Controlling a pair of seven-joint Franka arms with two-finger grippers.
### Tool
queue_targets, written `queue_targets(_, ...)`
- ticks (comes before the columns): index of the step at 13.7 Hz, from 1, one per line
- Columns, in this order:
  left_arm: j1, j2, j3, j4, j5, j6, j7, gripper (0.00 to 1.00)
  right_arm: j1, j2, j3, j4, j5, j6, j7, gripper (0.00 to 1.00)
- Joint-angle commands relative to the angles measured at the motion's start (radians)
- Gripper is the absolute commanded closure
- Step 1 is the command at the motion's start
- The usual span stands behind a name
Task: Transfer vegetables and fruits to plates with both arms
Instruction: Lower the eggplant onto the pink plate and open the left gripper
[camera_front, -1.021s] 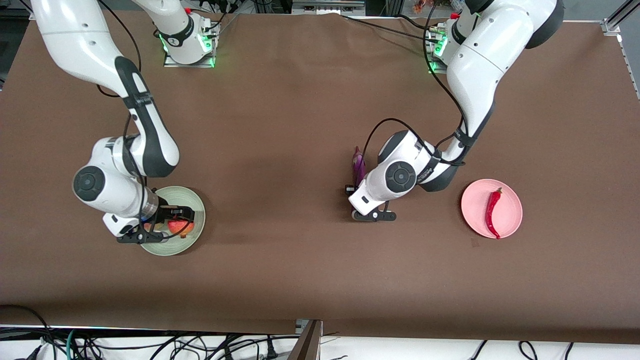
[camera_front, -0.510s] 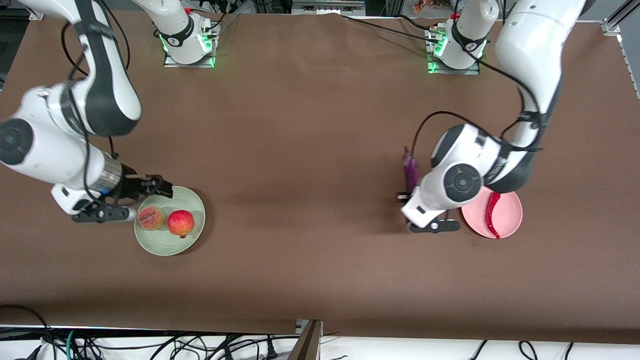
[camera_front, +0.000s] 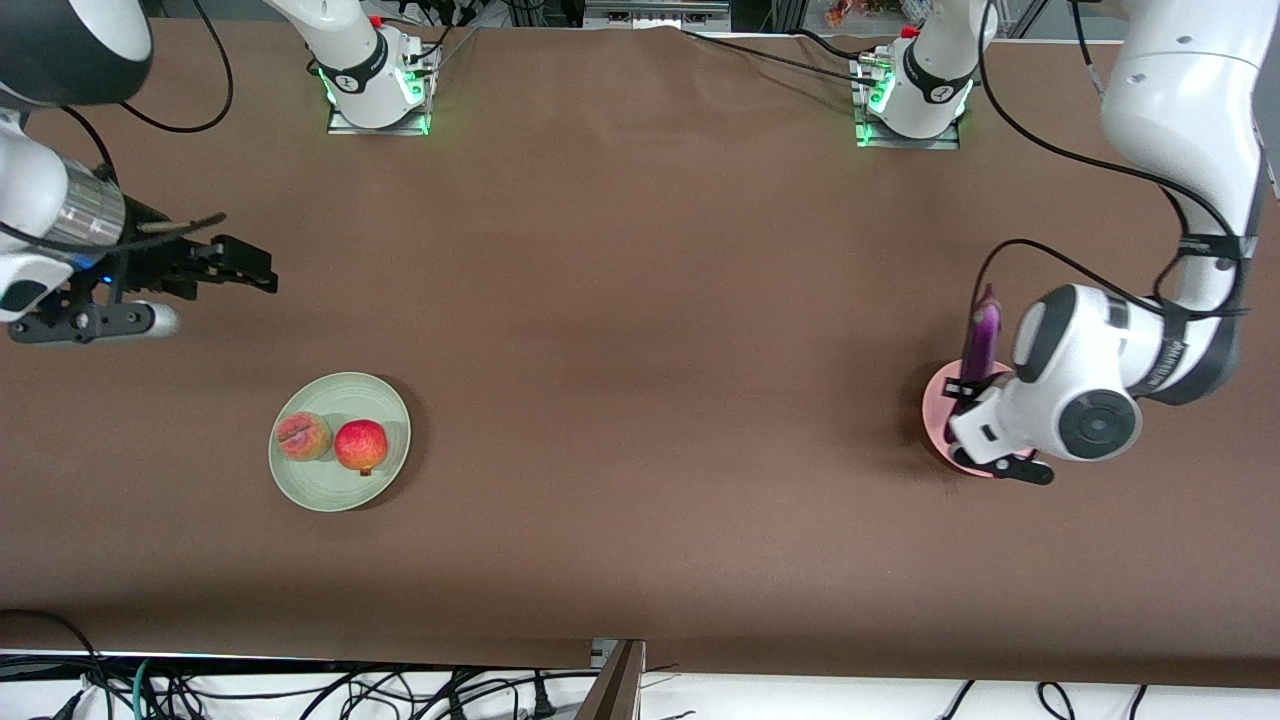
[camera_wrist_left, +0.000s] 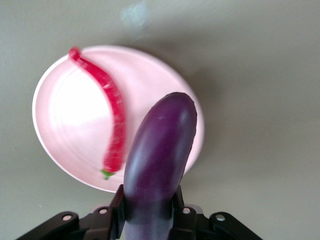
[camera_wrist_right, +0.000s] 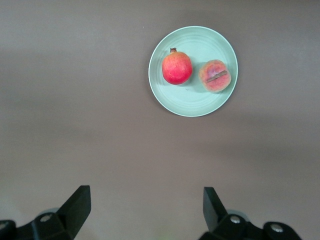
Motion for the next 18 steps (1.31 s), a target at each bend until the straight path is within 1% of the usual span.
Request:
queue_targets(1, 0.005, 0.031, -0.009, -0.022, 0.022, 0.020, 0.032, 0.92, -0.004, -0.003, -0.001, 0.016, -0.017, -0.023, 0.014, 0.01)
queue_targets(2, 0.003, 0.038, -0.005, -0.022, 0.022, 0.026, 0.029, 0.53, -0.004, -0.001, -0.001, 0.016, -0.020, -0.023, 0.014, 0.00)
queue_targets(3, 0.002, 0.038, 0.001, -0.017, 0.036, 0.038, 0.029, 0.02, -0.004, -0.001, -0.001, 0.014, -0.031, -0.023, 0.014, 0.01)
queue_targets(4, 0.002, 0.036, 0.003, -0.014, 0.044, 0.044, 0.029, 0.00, -0.004, -0.001, -0.001, 0.014, -0.034, -0.024, 0.014, 0.01)
queue_targets(6, 0.002, 0.027, 0.003, -0.002, 0.042, 0.043, 0.029, 0.00, -0.004, -0.001, 0.000, 0.014, -0.034, -0.023, 0.012, 0.01)
queue_targets(8, 0.003, -0.005, -0.005, 0.032, 0.033, 0.041, 0.032, 0.00, -0.003, 0.000, 0.000, 0.016, -0.036, -0.023, 0.012, 0.01)
queue_targets(10, 0.002, -0.086, -0.024, 0.076, 0.006, 0.037, 0.026, 0.00, -0.003, 0.000, 0.000, 0.016, -0.040, -0.021, 0.011, 0.01)
queue_targets(11, 0.002, -0.141, -0.031, 0.102, -0.048, 0.037, 0.020, 0.00, -0.001, 0.000, 0.000, 0.017, -0.046, -0.021, 0.011, 0.01)
queue_targets(12, 0.003, -0.175, -0.031, 0.131, -0.079, 0.032, 0.020, 0.00, -0.001, 0.002, 0.000, 0.017, -0.048, -0.021, 0.009, 0.01)
queue_targets(13, 0.003, -0.212, -0.032, 0.147, -0.087, 0.014, 0.020, 0.00, -0.001, 0.004, 0.000, 0.017, -0.048, -0.018, 0.006, 0.01)
queue_targets(15, -0.007, -0.292, -0.038, 0.149, -0.074, -0.060, 0.006, 0.00, -0.003, 0.005, 0.000, 0.019, -0.048, -0.016, 0.002, 0.01)
queue_targets(18, -0.006, -0.399, -0.038, 0.153, -0.077, -0.141, -0.162, 0.00, -0.004, 0.004, 0.000, 0.019, -0.048, -0.016, -0.001, 0.01)
